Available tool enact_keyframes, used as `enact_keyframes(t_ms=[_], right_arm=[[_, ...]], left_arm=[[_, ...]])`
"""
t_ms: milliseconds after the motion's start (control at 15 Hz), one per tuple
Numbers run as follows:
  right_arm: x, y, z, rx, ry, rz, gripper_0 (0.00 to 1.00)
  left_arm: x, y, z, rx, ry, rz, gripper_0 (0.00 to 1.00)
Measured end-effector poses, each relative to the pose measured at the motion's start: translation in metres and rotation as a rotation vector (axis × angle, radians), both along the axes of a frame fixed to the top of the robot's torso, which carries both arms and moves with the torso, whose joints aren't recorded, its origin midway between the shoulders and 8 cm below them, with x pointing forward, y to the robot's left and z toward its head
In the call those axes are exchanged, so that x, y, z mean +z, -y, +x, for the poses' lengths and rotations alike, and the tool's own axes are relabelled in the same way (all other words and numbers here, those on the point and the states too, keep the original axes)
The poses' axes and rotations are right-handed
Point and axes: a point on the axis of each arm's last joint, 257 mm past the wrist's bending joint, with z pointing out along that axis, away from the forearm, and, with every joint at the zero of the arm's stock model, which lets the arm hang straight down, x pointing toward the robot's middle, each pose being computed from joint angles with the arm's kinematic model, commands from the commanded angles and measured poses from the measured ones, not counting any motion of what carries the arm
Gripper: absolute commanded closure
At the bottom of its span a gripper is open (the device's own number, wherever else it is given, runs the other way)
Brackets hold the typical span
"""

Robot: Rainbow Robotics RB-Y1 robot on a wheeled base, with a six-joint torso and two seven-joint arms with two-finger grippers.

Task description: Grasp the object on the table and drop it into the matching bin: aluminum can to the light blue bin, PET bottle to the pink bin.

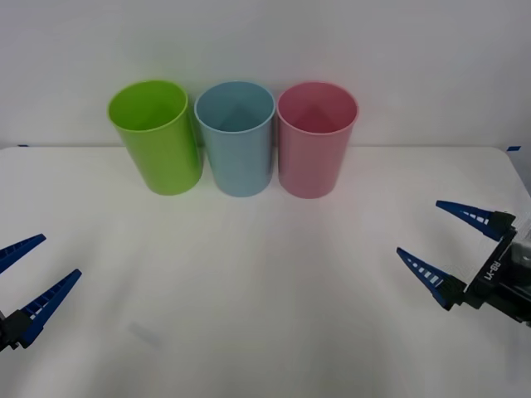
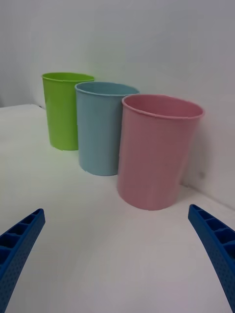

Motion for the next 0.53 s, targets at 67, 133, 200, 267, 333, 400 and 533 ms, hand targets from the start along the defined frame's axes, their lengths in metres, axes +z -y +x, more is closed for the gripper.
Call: enact_keyframes(t_ms=[67, 133, 200, 267, 333, 400, 533], right_arm=[[-0.005, 0.006, -0.005, -0.009, -0.007, 0.016, 0.0], [-0.01, 0.012, -0.008, -0.016, -0.012, 0.032, 0.0], [-0.015, 0.018, -0.01, -0.023, -0.014, 0.044, 0.0], [-0.021, 0.023, -0.012, -0.029, -0.017, 0.054, 0.0], [-0.026, 0.026, -0.013, -0.033, -0.019, 0.061, 0.0], [-0.03, 0.028, -0.014, -0.035, -0.024, 0.071, 0.0], [-0.039, 0.033, -0.019, -0.044, -0.04, 0.089, 0.0]], left_arm=[[0.0, 0.0, 0.0, 0.0, 0.0, 0.0, 0.0], [0.0, 0.0, 0.0, 0.0, 0.0, 0.0, 0.0], [0.0, 0.0, 0.0, 0.0, 0.0, 0.0, 0.0], [0.0, 0.0, 0.0, 0.0, 0.0, 0.0, 0.0], [0.0, 0.0, 0.0, 0.0, 0.0, 0.0, 0.0], [0.0, 0.0, 0.0, 0.0, 0.0, 0.0, 0.0], [0.0, 0.0, 0.0, 0.0, 0.0, 0.0, 0.0]])
